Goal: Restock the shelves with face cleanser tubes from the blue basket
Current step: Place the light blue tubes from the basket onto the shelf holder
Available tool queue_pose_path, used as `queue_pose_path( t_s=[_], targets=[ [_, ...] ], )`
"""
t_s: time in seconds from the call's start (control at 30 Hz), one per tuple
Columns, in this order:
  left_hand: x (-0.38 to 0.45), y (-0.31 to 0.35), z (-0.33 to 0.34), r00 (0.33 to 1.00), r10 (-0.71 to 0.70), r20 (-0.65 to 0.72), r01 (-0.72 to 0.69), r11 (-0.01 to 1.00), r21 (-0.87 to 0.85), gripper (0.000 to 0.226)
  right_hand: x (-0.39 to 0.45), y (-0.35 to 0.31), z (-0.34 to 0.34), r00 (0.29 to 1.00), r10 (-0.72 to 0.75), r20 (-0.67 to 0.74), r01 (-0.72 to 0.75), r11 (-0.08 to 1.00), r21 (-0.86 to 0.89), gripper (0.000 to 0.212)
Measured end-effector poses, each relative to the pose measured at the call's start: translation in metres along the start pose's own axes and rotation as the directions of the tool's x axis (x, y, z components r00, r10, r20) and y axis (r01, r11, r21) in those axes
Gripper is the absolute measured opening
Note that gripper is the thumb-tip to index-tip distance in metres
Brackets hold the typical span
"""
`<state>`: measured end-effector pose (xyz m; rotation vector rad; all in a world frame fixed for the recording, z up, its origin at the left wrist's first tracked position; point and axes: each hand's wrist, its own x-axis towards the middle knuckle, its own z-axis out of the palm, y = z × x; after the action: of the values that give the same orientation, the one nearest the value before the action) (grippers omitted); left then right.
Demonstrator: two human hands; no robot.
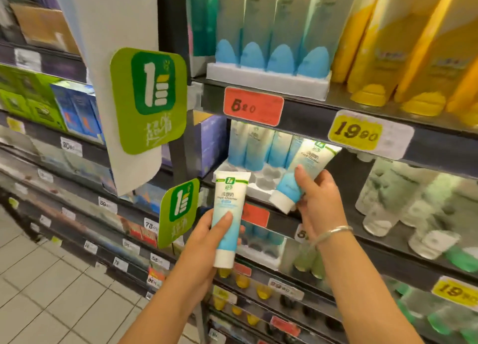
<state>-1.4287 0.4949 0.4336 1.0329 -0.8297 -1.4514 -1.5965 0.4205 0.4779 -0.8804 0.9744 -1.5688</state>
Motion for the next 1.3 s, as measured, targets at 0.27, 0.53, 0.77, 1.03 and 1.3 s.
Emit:
queue_pose_path(
  t_s=[0.27,0.53,0.77,1.03,1.3],
  targets=[
    [0.041,0.022,-0.007,0.990,-0.015,0.140,0.012,1.000,0.019,0.041,0.038,0.008,0.030,0.928,-0.321,-0.189,0.261,0.922,-0.287,0.032],
    [0.061,0.031,-0.015,0.971,-0.053,0.235,0.049,0.999,0.023,0.047,0.059,0.015,0.037,0.884,-0.427,-0.191,0.252,0.779,-0.574,0.027],
    [0.072,0.036,-0.020,0.963,-0.058,0.263,0.057,0.998,0.011,0.046,0.067,0.018,0.047,0.852,-0.503,-0.147,0.193,0.562,-0.805,0.044],
    [0.081,0.038,-0.020,0.952,-0.059,0.300,0.064,0.998,-0.009,0.044,0.065,0.020,0.051,0.878,-0.474,-0.062,0.170,0.431,-0.886,0.032],
    [0.085,0.039,-0.018,0.942,-0.074,0.326,0.076,0.997,0.006,0.051,0.066,0.011,0.052,0.944,-0.305,-0.128,0.054,0.523,-0.850,0.033]
  ],
)
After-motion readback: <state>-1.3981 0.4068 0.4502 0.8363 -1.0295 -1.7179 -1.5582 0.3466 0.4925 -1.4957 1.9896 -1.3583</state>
